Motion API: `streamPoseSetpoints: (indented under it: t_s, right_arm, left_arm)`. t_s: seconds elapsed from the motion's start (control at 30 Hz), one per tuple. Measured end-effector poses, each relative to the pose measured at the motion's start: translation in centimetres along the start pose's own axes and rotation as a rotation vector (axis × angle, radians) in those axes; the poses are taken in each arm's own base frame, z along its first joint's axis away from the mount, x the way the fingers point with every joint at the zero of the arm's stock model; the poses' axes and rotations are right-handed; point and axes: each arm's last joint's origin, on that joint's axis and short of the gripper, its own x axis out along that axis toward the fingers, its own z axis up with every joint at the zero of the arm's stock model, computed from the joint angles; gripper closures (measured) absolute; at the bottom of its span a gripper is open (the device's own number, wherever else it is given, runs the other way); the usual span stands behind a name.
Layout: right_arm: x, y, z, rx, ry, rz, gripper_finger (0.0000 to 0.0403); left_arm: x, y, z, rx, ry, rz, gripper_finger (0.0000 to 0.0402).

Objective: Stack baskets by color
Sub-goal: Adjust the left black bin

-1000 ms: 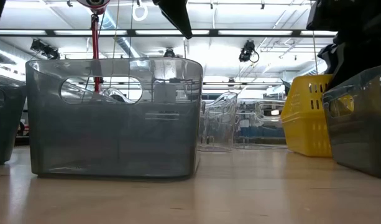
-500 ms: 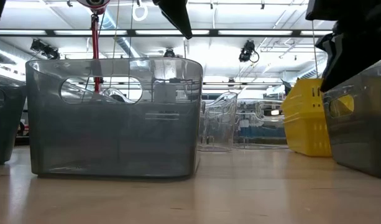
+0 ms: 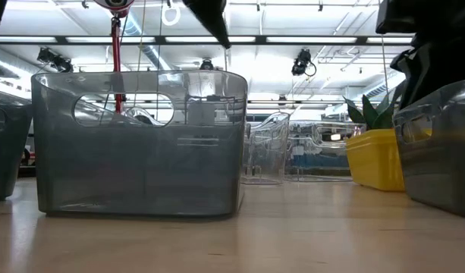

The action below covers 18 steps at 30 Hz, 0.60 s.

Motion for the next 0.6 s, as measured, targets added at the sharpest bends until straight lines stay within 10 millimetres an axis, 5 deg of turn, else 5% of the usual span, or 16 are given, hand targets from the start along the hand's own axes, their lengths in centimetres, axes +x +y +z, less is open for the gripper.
streamPoseSetpoints:
  t_s: [0.37, 0.6]
  right_arm:
    - [-2.2, -0.4, 0.1, 0.022, -0.038, 0.055, 0.0270]
    - [-3.4, -1.0, 0.2, 0.030, -0.109, 0.059, 0.0242]
  left_arm:
    - [0.4, 0.4, -0.5, 0.054, 0.042, -0.145, 0.0260]
    - [0.6, -1.1, -0.3, 0.074, -0.003, -0.158, 0.0260]
